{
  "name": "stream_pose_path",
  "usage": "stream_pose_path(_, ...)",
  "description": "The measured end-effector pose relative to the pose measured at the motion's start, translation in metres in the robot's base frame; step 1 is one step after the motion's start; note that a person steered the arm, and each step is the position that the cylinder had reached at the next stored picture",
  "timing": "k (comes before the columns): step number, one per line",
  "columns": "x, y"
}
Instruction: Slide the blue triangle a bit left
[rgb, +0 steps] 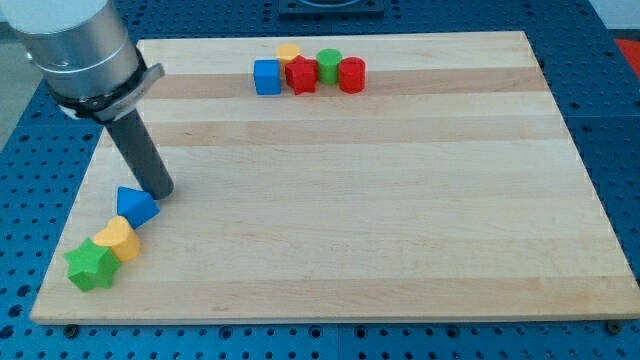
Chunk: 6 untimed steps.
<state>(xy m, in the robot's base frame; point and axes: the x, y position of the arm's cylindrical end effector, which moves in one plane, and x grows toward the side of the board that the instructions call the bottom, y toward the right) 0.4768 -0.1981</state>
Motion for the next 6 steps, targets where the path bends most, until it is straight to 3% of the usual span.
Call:
stream_pose_path(4,0.023,0.015)
stream_pose_path(6,0.024,-0.032)
